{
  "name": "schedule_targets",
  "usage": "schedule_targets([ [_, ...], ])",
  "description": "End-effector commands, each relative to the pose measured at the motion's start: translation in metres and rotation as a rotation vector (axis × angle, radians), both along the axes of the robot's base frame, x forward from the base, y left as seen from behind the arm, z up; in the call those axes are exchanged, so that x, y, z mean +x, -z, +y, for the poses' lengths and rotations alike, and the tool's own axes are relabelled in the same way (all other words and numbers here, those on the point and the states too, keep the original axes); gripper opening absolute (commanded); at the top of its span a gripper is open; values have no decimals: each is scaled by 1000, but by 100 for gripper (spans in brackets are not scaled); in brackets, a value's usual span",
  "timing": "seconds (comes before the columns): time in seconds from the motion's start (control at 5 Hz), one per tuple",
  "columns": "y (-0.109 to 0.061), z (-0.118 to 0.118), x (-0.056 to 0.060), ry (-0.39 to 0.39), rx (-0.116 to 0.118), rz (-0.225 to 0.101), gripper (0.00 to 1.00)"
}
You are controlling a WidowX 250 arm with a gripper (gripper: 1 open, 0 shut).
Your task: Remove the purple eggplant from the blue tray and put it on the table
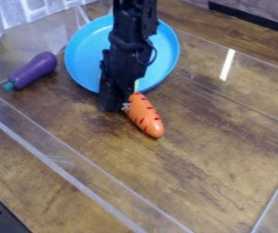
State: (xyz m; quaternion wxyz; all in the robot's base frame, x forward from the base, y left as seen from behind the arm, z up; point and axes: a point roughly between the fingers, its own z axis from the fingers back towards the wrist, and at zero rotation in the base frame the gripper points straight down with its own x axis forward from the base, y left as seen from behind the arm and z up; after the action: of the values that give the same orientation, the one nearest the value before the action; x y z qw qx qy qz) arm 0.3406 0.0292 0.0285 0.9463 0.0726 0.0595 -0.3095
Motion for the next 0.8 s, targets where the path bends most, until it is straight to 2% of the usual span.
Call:
schedule_targets([
  [0.0, -24, 15, 12, 11, 5, -61, 0],
  [0.4, -35, 12, 2, 4, 9, -65, 0],
  [0.6, -29, 16, -1, 15, 8, -65, 0],
])
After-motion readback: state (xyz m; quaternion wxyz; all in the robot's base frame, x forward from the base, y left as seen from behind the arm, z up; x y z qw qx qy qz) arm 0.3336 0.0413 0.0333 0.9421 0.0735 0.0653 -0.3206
